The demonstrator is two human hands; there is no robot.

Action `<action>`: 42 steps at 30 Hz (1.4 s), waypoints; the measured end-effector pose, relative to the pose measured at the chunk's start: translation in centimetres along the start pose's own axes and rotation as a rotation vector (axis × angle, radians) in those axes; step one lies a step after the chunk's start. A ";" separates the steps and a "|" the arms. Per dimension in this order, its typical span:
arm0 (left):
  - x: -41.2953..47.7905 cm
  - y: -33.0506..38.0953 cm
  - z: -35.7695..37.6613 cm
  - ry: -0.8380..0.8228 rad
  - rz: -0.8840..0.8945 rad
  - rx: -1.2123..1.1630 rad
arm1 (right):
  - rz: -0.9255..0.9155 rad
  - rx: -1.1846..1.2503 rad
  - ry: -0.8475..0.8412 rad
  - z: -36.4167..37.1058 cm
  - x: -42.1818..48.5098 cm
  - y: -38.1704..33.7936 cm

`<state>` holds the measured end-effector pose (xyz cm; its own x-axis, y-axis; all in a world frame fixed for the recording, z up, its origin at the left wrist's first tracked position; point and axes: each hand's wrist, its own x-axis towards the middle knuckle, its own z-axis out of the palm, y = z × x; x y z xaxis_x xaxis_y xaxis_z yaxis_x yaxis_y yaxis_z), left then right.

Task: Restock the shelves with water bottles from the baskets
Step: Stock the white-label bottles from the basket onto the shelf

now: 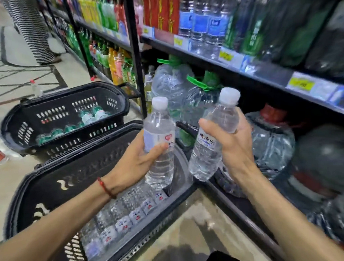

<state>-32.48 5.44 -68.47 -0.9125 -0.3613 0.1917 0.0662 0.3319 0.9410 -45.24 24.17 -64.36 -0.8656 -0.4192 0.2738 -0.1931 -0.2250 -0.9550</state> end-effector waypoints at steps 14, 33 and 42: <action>6.4 9.9 12.2 -0.221 0.094 -0.223 | -0.124 -0.173 0.217 -11.5 -2.7 -11.0; 14.2 24.3 14.6 -0.346 0.734 0.033 | -0.170 -0.417 0.390 -15.3 -3.9 -19.8; 18.1 24.5 17.9 -0.231 0.801 -0.210 | -0.173 -0.463 0.453 -15.7 -3.0 -21.0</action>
<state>-54.58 22.62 -46.97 -0.6167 0.1064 0.7799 0.7778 0.2346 0.5830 -45.87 43.92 -46.94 -0.8934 0.0222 0.4487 -0.4371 0.1874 -0.8797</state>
